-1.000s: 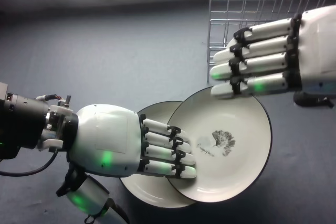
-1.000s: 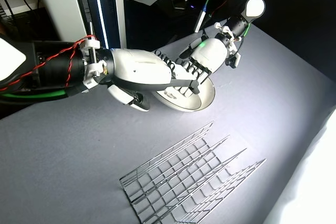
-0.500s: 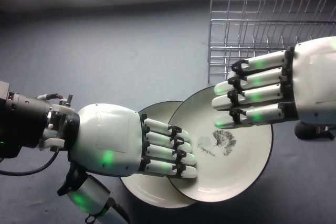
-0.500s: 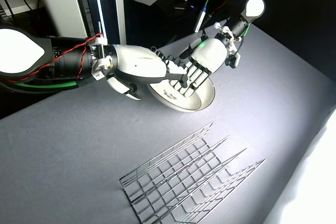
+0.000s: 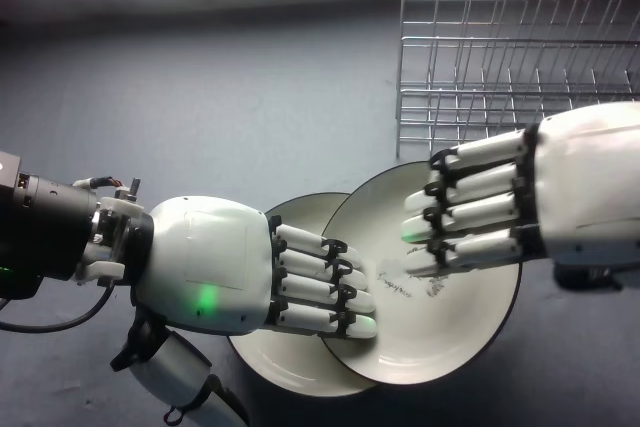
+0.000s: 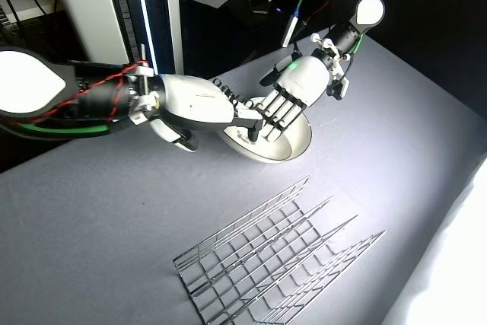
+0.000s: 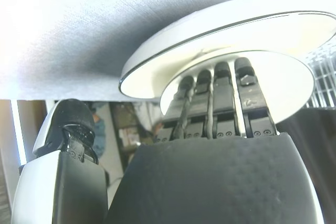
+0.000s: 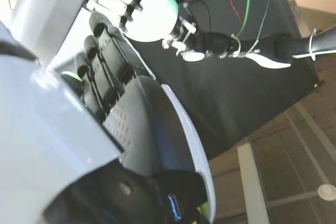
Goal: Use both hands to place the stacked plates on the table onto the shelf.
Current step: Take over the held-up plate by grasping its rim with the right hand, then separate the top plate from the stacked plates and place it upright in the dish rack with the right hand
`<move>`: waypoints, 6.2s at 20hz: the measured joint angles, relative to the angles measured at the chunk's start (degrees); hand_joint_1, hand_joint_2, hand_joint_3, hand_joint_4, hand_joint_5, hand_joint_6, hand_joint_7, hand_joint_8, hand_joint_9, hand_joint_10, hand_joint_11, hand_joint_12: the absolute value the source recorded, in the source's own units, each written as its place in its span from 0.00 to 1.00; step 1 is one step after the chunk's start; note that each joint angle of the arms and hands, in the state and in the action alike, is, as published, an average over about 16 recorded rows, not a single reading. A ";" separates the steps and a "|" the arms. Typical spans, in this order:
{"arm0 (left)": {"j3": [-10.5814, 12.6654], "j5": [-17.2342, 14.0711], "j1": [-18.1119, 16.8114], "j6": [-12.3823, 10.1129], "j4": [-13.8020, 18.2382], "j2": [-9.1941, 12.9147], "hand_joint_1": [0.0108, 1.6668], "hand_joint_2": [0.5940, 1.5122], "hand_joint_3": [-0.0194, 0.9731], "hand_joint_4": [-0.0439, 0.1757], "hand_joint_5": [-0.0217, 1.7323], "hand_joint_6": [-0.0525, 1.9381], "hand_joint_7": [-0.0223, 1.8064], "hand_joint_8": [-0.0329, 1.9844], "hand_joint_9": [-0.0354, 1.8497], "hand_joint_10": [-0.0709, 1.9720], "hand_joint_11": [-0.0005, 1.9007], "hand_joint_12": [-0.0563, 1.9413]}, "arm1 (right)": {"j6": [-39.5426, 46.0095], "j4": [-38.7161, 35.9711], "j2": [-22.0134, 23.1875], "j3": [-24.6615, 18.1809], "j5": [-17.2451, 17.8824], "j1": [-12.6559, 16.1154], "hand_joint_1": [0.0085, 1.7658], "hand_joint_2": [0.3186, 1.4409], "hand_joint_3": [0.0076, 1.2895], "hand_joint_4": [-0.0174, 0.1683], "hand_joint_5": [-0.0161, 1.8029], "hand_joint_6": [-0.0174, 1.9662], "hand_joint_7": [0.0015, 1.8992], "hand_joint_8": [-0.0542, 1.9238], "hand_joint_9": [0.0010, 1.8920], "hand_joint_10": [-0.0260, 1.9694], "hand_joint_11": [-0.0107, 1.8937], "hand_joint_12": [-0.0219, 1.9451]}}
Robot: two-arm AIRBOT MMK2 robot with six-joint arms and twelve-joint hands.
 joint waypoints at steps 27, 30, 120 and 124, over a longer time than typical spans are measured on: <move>1.87 -1.21 -0.01 -0.15 -0.96 -0.77 0.00 0.64 0.03 0.15 0.02 0.01 0.01 0.01 0.05 0.03 0.02 0.07 | -2.06 1.96 -6.54 2.48 -5.08 -2.18 0.69 0.68 0.01 0.09 0.28 0.05 0.26 0.06 0.26 0.06 0.09 0.61; 2.03 -1.28 -0.15 -0.32 -1.07 -0.78 0.00 0.64 0.03 0.16 0.02 0.01 0.01 0.01 0.05 0.03 0.02 0.07 | -2.41 2.61 -6.83 2.57 -4.84 -2.07 0.69 0.67 0.01 0.08 0.32 0.11 0.31 0.11 0.31 0.14 0.16 0.64; -4.99 11.61 -12.18 8.72 1.95 19.76 0.01 0.65 0.02 0.20 0.09 0.04 0.09 0.02 0.09 0.04 0.01 0.17 | 3.40 65.47 -4.49 4.02 -28.60 26.71 0.77 0.64 0.01 0.03 0.49 0.48 0.54 0.48 0.49 0.58 0.36 0.70; -4.73 10.99 -12.10 8.02 1.98 19.55 0.01 0.64 0.02 0.20 0.09 0.04 0.09 0.02 0.09 0.04 0.01 0.17 | 3.29 65.76 -4.68 4.61 -29.64 28.01 0.77 0.64 0.01 0.03 0.48 0.48 0.54 0.47 0.49 0.58 0.36 0.70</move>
